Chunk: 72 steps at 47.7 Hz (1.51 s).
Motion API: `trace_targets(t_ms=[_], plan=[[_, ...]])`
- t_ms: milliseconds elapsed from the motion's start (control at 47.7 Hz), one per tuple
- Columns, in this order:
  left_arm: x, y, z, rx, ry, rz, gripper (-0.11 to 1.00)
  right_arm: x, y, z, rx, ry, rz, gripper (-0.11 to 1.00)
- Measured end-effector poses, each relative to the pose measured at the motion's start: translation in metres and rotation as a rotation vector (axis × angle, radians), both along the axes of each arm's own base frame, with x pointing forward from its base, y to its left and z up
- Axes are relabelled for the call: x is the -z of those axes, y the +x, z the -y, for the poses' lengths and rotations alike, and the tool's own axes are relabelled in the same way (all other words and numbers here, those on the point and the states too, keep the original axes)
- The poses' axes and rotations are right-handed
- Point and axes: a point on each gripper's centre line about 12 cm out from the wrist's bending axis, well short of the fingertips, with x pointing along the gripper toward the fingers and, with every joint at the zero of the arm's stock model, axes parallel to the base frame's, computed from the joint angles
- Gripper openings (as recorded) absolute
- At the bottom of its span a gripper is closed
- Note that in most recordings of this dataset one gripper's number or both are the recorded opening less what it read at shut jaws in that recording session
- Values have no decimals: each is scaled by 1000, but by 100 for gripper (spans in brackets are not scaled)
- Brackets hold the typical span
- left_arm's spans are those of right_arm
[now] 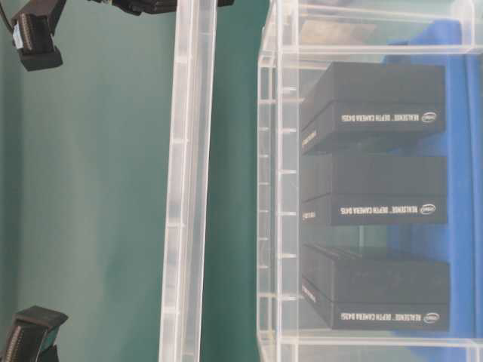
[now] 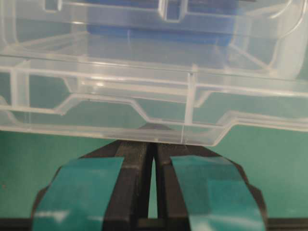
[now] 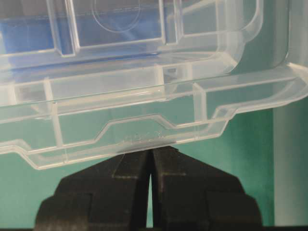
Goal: Clamp the lid of the box with both arms, then lift and open it.
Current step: 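Carry the lid with both grippers toward the front of the table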
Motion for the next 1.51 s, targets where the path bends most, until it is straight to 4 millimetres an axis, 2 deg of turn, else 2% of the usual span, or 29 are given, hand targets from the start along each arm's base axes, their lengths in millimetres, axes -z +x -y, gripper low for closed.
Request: trace_targets(t_ms=[356,838,1216,1509], plan=[[-5,1,25,4,-33,9,1,-1,4,-24,-43,29,-28,0],[-2,5,81,40,-110,16,1,-3,7,-73,-77,40,-54,0],[3,8,115,63,-151,-2,1,-1,6,-116,-97,41,-71,0],[9,9,137,76,-175,-23,1,1,7,-143,-113,45,-87,0]])
